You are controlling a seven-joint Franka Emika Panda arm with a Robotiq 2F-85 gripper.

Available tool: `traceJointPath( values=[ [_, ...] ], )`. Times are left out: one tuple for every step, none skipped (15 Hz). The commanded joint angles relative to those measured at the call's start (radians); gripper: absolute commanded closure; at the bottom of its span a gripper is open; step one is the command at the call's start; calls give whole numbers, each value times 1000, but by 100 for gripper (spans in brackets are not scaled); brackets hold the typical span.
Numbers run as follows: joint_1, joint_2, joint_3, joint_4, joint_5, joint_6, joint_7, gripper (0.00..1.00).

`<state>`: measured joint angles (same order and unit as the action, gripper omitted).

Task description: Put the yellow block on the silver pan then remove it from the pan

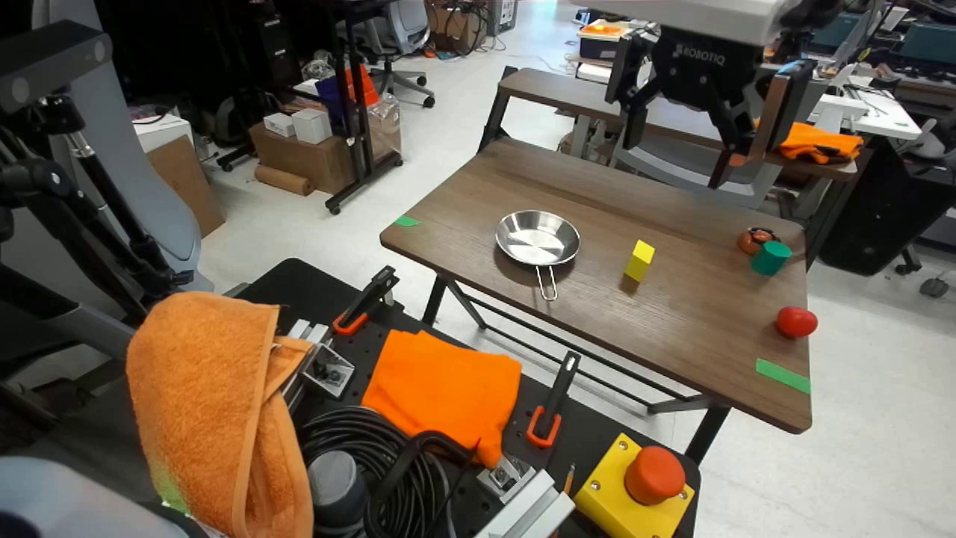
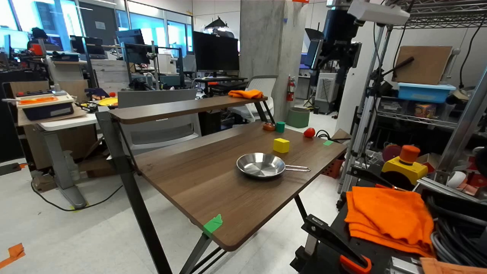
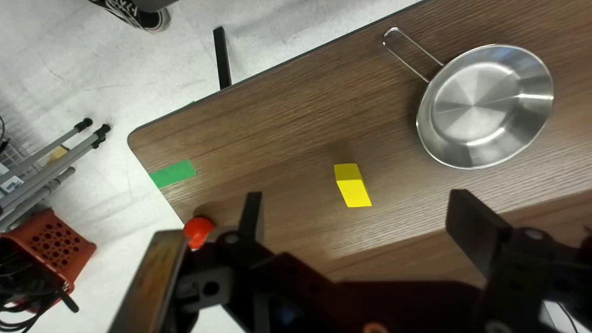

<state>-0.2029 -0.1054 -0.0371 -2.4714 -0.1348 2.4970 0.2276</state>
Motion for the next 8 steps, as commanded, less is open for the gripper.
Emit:
traceJointPath(
  values=[
    [18,129,-46,107,33,-23,-36,0],
    [18,156,-53,126,25,-30,-31,0],
    [20,179,-59,144,24,-37,-31,0],
    [22,198,-65,159,15,-41,-30,0],
    [24,214,-69,170,25,-43,-43,0],
    [25,225,-71,178,32,-36,-53,0],
    [27,233,-74,183,30,-21,-47,0],
    [39,231,-89,177,-53,19,28,0]
  ],
)
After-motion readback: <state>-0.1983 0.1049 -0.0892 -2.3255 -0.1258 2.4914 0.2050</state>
